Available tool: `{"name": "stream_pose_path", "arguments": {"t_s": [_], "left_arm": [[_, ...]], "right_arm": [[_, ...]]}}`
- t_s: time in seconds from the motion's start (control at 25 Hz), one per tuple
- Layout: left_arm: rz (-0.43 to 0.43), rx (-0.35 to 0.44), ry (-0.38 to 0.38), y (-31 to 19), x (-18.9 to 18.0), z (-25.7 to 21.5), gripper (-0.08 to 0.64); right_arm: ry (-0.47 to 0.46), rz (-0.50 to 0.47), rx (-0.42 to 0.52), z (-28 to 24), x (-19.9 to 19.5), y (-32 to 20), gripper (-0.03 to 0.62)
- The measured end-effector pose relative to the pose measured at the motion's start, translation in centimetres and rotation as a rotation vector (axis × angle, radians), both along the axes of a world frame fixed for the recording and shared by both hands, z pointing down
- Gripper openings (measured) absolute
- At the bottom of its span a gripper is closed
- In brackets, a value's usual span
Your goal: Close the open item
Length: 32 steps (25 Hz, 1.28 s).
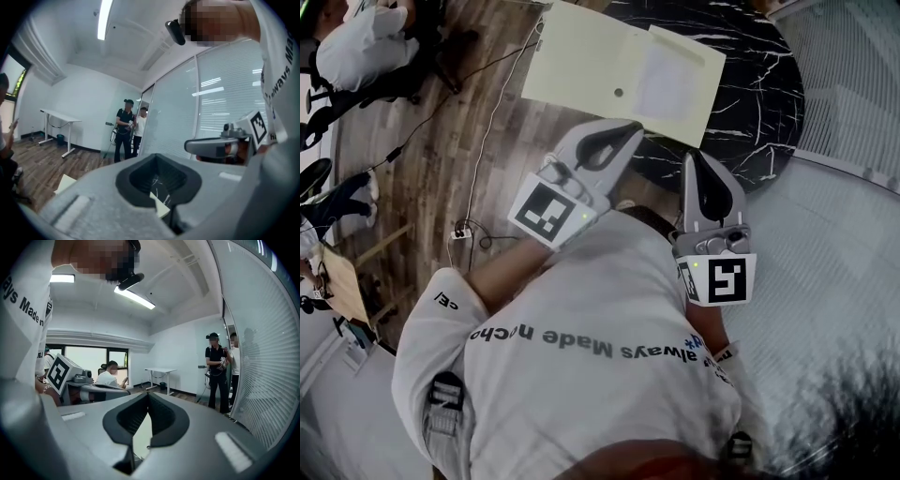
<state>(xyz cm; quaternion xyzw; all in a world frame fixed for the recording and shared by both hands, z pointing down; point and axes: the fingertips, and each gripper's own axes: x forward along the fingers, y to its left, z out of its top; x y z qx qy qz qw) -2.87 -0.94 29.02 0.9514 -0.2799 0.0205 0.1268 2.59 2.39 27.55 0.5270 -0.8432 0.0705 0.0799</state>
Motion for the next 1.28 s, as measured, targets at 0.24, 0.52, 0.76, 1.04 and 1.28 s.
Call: {"name": "stream_pose_path", "arguments": {"t_s": [0.24,0.52,0.76,1.04,1.28], "left_arm": [[0.006,-0.006,-0.010,-3.2,-0.6,1.0,0.005],[0.015,-0.051,-0.043,-4.8,0.1,3.6,0.006],[-0.025,-0.248,-0.053,-6.3,-1.8,11.1,0.074],[-0.111,-0.489,-0.096,-6.1,-7.0,23.7,0.104],[-0.200,-0.641,-0.067,-5.6,-10.9,32.2,0.139]], "right_arm": [[0.005,0.015,0.003,0.4,-0.4,-3.1,0.000],[-0.007,0.047,0.012,0.5,1.5,-4.4,0.000],[-0.015,0.070,0.014,0.9,2.7,-4.9,0.000],[-0.014,0.054,-0.014,2.1,2.2,-5.3,0.000],[-0.010,0.024,-0.033,2.9,1.1,-5.8,0.000]]}}
